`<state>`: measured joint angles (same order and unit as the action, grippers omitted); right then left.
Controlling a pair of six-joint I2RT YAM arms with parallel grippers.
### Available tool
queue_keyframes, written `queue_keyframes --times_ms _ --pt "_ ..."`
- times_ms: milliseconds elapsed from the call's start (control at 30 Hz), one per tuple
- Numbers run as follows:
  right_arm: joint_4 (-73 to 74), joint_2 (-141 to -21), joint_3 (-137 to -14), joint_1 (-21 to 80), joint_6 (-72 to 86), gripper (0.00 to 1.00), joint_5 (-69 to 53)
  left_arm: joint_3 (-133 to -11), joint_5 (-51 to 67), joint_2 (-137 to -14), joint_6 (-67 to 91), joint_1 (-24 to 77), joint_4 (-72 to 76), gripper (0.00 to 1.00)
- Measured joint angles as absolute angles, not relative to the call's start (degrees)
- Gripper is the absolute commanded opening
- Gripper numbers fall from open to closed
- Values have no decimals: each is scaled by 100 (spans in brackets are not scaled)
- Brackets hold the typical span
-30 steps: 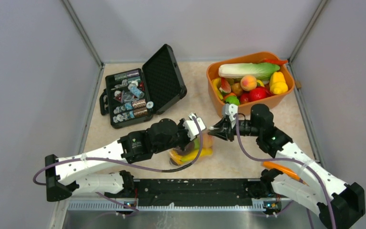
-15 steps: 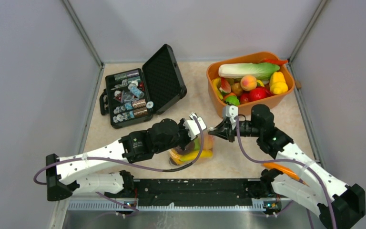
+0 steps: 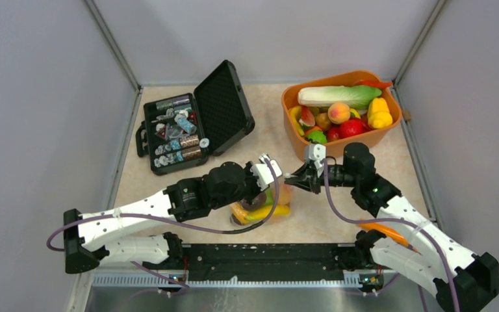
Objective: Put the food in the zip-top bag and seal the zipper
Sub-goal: Zip the zipper food storage bag at the center of the board.
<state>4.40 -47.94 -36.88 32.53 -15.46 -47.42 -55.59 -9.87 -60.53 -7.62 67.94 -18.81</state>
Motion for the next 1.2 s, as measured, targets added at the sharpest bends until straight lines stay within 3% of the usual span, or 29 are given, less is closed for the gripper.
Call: queue_keyframes --times_ms 100,267,300,367,400,533,600,733,967,1100,1200 --pt "438 -4803 -3688 3253 -1542 0 -4744 -5559 -987 -6053 -762 6796 -1894 0" --pt "434 -4805 -3688 3253 -1525 0 -4729 -5559 -985 -6053 -760 6796 -1903 3" --pt "432 -4805 -3688 3253 -1518 0 -4720 -5559 -985 -6053 -757 6794 -1903 15" --pt "429 -4805 -3688 3253 -1511 0 -4698 -5559 -985 -6053 -735 6796 -1905 49" --pt "427 -4805 -3688 3253 -1503 0 -4692 -5559 -989 -6053 -755 6796 -1909 56" --pt "425 -4838 -3688 3253 -1479 0 -4687 -5559 -862 -6051 -676 6790 -1806 65" --pt "425 -4880 -3688 3253 -1476 0 -4705 -5566 -681 -6053 -648 6772 -1680 63" --pt "427 -4925 -3688 3253 -1476 0 -4766 -5717 -78 -6110 -572 6667 -1404 44" --pt "454 -4888 -3688 3253 -1483 0 -4810 -5937 996 -6471 -521 6265 -1052 39" --pt "528 -4812 -3688 3253 -1492 0 -4847 -5944 1361 -6580 -541 6121 -1048 29" --pt "569 -4788 -3688 3253 -1498 0 -4877 -6031 1581 -6683 -580 6038 -1072 16"
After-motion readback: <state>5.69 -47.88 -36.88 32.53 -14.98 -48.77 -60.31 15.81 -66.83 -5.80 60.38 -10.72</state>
